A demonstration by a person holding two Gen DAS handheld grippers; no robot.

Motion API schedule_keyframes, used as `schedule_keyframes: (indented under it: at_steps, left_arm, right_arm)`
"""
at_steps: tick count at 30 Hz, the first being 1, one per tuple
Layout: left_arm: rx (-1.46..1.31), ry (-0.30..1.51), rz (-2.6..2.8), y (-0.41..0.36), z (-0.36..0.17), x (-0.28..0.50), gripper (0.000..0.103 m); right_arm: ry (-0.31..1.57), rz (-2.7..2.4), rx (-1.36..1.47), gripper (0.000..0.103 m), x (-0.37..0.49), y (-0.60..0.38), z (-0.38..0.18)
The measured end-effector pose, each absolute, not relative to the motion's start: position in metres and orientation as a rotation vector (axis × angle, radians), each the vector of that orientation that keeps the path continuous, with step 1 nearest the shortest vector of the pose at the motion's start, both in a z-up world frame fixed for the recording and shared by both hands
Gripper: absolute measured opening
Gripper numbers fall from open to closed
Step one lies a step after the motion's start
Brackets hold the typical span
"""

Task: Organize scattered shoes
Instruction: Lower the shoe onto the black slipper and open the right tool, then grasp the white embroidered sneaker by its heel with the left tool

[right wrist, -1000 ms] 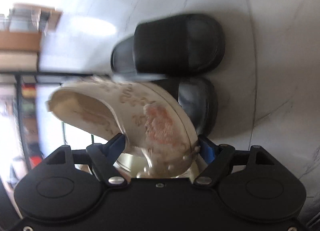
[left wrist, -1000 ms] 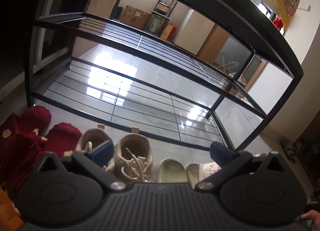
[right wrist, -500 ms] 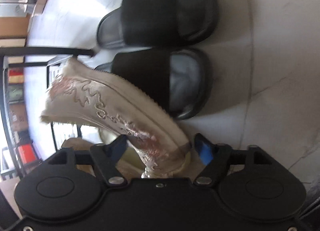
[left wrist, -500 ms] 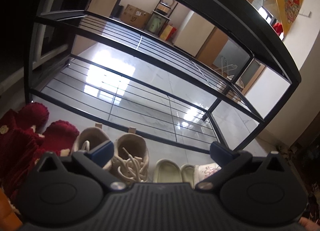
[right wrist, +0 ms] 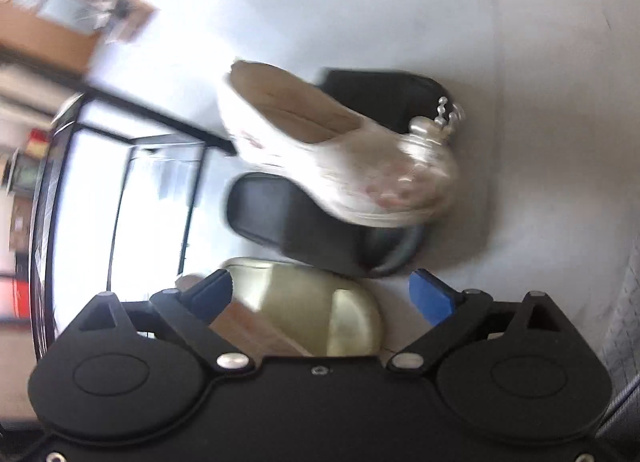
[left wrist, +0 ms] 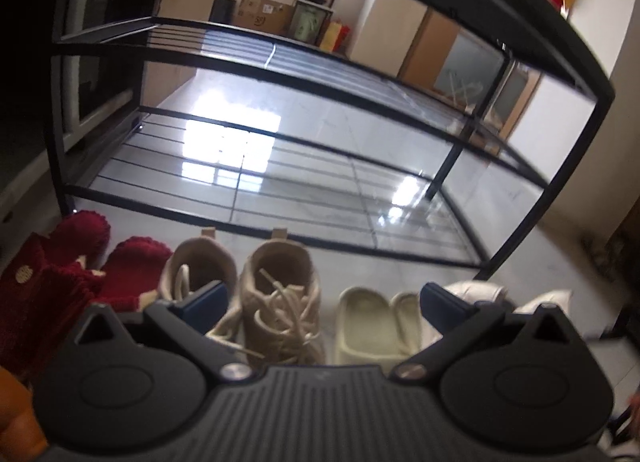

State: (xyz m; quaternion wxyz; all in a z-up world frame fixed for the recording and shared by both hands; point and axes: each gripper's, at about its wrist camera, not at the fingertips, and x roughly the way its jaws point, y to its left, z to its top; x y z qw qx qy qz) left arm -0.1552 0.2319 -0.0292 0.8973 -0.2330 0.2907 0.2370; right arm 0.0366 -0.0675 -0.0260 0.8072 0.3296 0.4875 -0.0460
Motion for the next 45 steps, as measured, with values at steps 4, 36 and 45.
schedule_keyframes:
  at_steps: [4,36,45]
  left_arm:
    - [-0.418,0.634,0.483,0.227,-0.038,-0.151,0.102]
    - [0.185,0.823,0.173,0.102,-0.074,0.004,0.100]
    - [-0.075,0.847,0.164,0.128,-0.097,0.017,0.079]
  right_arm:
    - [0.901,0.024,0.459,0.103,0.037,-0.013,-0.019]
    - [0.759,0.005,0.705,0.103,0.058,-0.074,-0.035]
    - [0.787,0.005,0.730,0.103,0.061,-0.075,-0.042]
